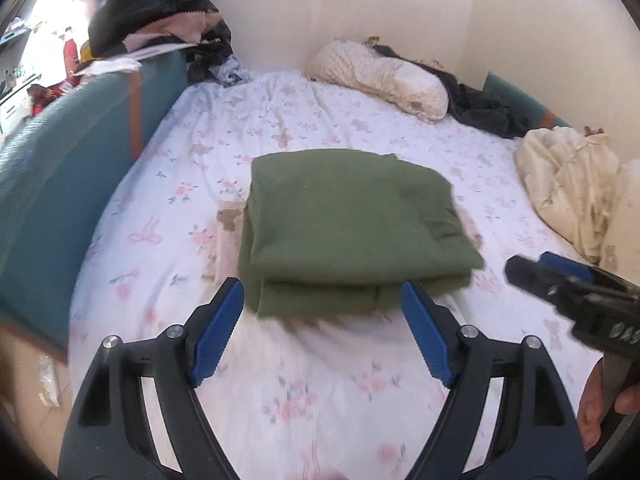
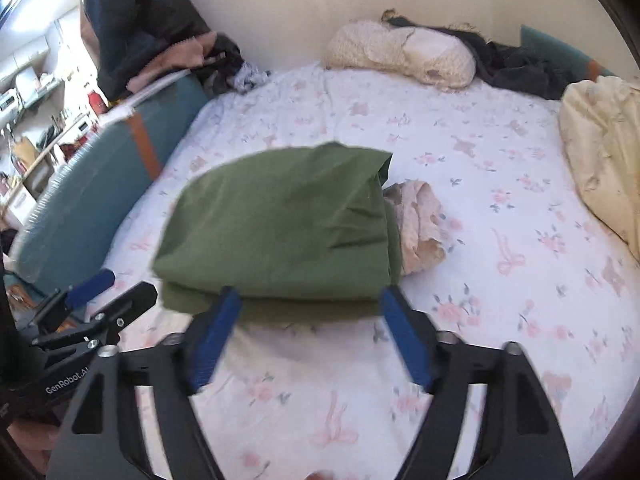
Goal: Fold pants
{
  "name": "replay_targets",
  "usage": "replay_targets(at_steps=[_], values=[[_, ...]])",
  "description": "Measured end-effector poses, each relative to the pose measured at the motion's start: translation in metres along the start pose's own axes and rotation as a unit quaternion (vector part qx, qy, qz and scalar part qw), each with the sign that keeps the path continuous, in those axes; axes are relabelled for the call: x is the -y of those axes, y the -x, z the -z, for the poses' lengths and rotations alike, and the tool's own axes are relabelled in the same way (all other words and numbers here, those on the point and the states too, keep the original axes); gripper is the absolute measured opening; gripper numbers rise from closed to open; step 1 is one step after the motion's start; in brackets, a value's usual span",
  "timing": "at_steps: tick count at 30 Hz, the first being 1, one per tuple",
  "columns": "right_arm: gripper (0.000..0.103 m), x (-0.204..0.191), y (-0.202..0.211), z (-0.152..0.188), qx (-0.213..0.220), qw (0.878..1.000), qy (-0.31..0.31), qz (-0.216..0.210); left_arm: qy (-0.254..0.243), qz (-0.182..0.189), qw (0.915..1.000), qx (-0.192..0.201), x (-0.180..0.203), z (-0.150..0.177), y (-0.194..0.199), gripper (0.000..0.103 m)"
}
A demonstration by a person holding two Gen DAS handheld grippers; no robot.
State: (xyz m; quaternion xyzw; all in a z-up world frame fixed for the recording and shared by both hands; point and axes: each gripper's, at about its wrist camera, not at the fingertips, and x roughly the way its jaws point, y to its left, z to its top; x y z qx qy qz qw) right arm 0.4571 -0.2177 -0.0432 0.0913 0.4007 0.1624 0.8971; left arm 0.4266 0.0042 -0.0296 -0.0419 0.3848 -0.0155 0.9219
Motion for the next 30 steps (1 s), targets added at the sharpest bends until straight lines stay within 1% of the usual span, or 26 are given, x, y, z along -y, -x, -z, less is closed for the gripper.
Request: replay_targets(at_steps=[1, 2, 3, 4, 5, 7, 9, 11, 15, 19, 21, 24, 27, 30], values=[[0.095, -0.002, 0.016, 0.008, 0.007, 1.0, -0.005, -0.001, 0.0, 0.003, 1.0, 0.007, 0.0, 0.007, 0.017, 0.078], [0.097, -0.004, 0.035, 0.016, 0.019, 1.0, -0.013, -0.004, 0.0, 0.0, 0.9999, 0.015, 0.001, 0.013, 0.03, 0.078], [0.098, -0.008, 0.049, 0.023, 0.027, 1.0, -0.015, -0.006, -0.003, -0.005, 0.9996, 0.029, 0.003, 0.023, 0.052, 0.079], [0.099, -0.012, 0.063, 0.029, 0.034, 0.999, -0.012, -0.006, -0.003, -0.002, 0.9993, 0.038, 0.003, 0.029, 0.065, 0.081], [0.099, -0.018, 0.08, 0.037, 0.045, 0.999, -0.005, 0.0, 0.003, 0.006, 0.9987, 0.05, 0.002, 0.04, 0.085, 0.09], [0.101, -0.03, 0.113, 0.055, 0.069, 0.997, 0.017, 0.009, 0.023, 0.004, 0.9966, 0.079, -0.001, 0.062, 0.124, 0.102], [0.102, -0.04, 0.143, 0.077, 0.087, 0.995, 0.031, 0.027, 0.019, -0.005, 0.9958, 0.089, 0.001, 0.08, 0.156, 0.102], [0.102, -0.049, 0.171, 0.095, 0.096, 0.994, 0.041, 0.031, 0.025, -0.003, 0.9954, 0.093, -0.001, 0.096, 0.186, 0.102], [0.103, -0.065, 0.233, 0.135, 0.121, 0.991, 0.042, 0.04, 0.015, -0.025, 0.9923, 0.12, 0.001, 0.117, 0.244, 0.103], [0.103, -0.077, 0.276, 0.17, 0.124, 0.991, 0.049, 0.03, 0.015, -0.027, 0.9915, 0.126, 0.004, 0.143, 0.295, 0.103], [0.103, -0.082, 0.294, 0.19, 0.127, 0.99, 0.054, 0.037, 0.015, -0.015, 0.991, 0.132, 0.005, 0.16, 0.318, 0.103], [0.103, -0.089, 0.312, 0.218, 0.125, 0.99, 0.051, 0.043, 0.009, -0.005, 0.9909, 0.134, 0.007, 0.184, 0.34, 0.103], [0.103, -0.094, 0.321, 0.242, 0.122, 0.99, 0.05, 0.041, 0.008, -0.004, 0.9908, 0.135, 0.008, 0.202, 0.352, 0.103], [0.103, -0.098, 0.327, 0.265, 0.129, 0.989, 0.061, 0.038, 0.0, -0.019, 0.9889, 0.147, 0.009, 0.223, 0.36, 0.103]])
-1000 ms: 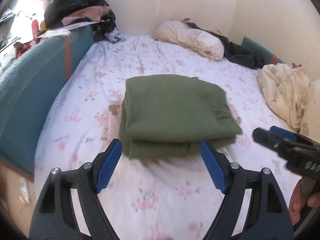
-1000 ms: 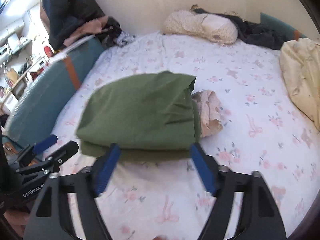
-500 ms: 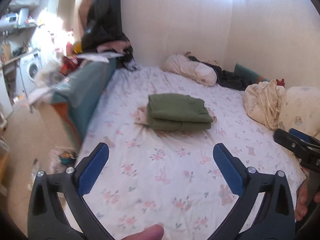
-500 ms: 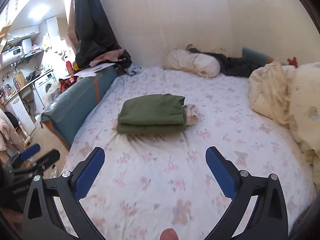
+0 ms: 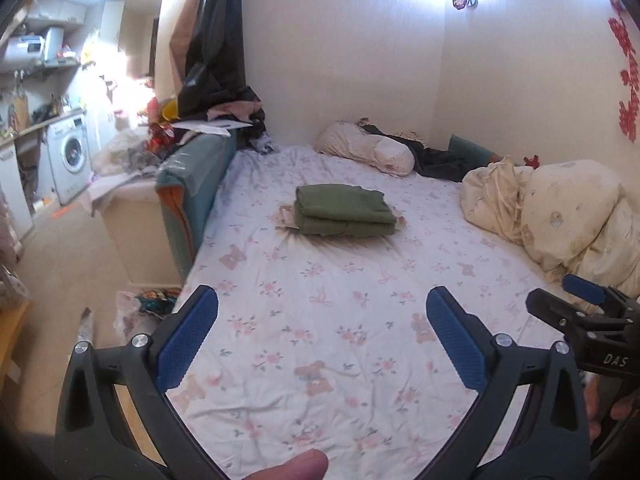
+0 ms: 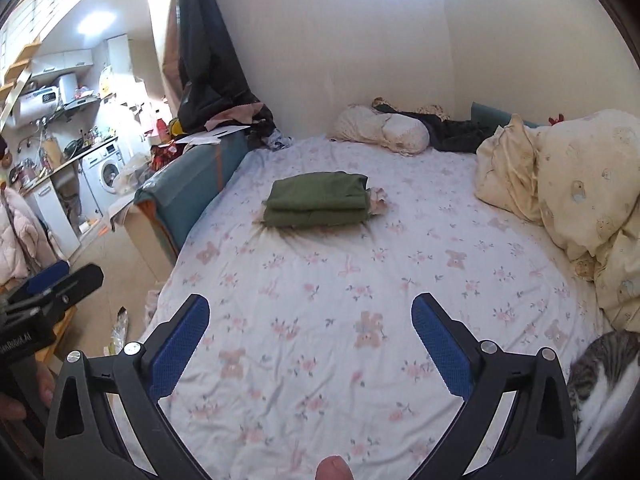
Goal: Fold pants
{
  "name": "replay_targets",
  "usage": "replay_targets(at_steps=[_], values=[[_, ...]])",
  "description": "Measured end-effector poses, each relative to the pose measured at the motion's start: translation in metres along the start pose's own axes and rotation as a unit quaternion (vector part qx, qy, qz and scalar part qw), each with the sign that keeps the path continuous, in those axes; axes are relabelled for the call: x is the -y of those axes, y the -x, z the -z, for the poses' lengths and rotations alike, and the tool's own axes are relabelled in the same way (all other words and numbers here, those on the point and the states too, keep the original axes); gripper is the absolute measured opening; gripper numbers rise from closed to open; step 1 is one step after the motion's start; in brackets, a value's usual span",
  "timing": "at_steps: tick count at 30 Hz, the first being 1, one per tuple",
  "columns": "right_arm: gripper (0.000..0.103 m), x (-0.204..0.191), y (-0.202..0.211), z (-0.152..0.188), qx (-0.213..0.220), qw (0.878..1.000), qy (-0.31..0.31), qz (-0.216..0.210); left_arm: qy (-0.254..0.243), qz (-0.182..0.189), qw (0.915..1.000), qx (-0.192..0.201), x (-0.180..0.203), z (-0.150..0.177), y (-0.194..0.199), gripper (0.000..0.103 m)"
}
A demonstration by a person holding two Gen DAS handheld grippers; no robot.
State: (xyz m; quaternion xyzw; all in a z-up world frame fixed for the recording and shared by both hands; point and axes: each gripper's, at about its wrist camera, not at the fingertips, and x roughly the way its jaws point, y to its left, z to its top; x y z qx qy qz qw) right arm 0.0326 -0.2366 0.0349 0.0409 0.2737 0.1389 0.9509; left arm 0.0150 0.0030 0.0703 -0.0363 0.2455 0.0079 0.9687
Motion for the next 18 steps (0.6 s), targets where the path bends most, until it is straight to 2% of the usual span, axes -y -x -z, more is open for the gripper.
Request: replay_targets(at_steps=[1, 3, 5, 9, 13, 16, 18], values=[[0.103, 0.001, 0.001, 0.008, 0.004, 1.0, -0.002, -0.002, 0.0, 0.002, 1.0, -0.004, -0.001, 0.008, -0.001, 0.103], [0.103, 0.003, 0.002, 0.023, 0.01, 1.0, -0.003, 0.008, 0.008, 0.02, 0.9989, -0.04, -0.003, 0.025, -0.012, 0.103], [0.103, 0.007, -0.002, 0.035, 0.004, 1.0, -0.007, 0.017, 0.024, 0.021, 0.9967, -0.074, -0.008, 0.042, -0.022, 0.103], [0.103, 0.011, -0.011, 0.038, 0.002, 0.999, -0.026, 0.018, 0.019, 0.001, 0.9982, -0.057, -0.005, 0.053, -0.026, 0.103], [0.103, 0.009, -0.017, 0.037, 0.012, 0.999, -0.021, 0.032, 0.006, 0.005, 0.9996, -0.028, 0.006, 0.047, -0.025, 0.103], [0.103, 0.006, -0.024, 0.038, 0.006, 0.999, -0.015, 0.03, 0.02, 0.015, 0.9991, -0.033, 0.004, 0.045, -0.027, 0.103], [0.103, 0.004, -0.026, 0.039, 0.003, 0.999, -0.011, 0.034, 0.027, 0.007, 0.999, -0.034, 0.001, 0.044, -0.029, 0.103]])
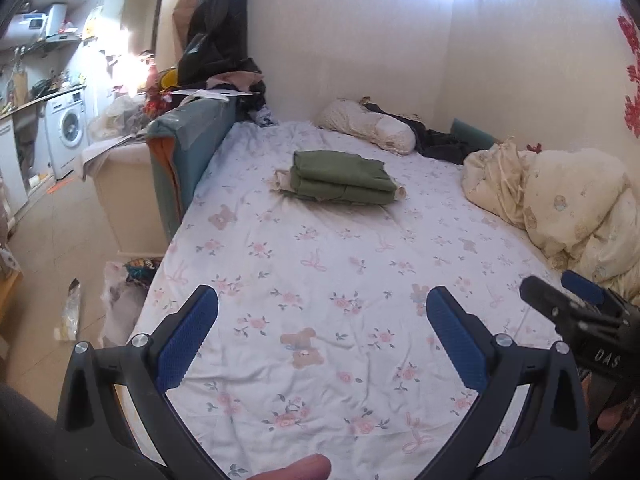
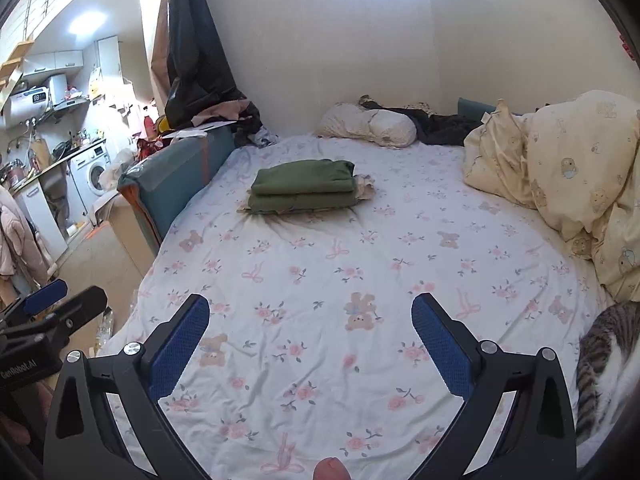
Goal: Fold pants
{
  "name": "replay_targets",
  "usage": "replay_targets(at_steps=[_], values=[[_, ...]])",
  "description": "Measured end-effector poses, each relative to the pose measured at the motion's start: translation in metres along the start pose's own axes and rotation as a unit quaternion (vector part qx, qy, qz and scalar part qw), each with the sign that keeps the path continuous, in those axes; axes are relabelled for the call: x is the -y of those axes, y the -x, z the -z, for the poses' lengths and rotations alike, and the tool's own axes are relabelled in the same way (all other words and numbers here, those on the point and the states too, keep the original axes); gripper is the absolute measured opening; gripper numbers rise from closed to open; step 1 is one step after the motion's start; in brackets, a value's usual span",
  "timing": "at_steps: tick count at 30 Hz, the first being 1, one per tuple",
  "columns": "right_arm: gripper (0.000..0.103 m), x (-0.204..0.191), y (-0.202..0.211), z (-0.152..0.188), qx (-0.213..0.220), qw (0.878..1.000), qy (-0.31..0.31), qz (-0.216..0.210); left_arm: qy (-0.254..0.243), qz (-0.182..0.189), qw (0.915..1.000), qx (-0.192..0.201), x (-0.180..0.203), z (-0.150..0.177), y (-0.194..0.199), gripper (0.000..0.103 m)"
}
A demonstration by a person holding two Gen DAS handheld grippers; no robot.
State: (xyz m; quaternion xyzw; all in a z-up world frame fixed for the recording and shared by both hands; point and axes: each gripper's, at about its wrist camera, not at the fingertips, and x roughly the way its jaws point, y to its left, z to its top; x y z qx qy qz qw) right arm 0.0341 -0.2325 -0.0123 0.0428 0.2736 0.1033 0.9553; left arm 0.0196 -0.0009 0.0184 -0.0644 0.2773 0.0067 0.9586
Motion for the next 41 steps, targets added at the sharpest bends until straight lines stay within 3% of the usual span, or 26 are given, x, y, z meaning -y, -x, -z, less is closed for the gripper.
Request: replay_targets(at_steps=[13, 41], values=[[0.103, -0.0064, 0.0048, 0.0014, 0.009, 1.0, 0.012, 0.0, -0.015, -0.011, 0.9997, 0.018, -0.0005, -0.0011, 0.0062, 0.103], [0.103, -0.0072, 0.0058, 0.001, 0.008, 1.0, 0.011, 0.0, -0.01, -0.011, 0.9997, 0.018, 0.0007, 0.0002, 0.0064, 0.103]])
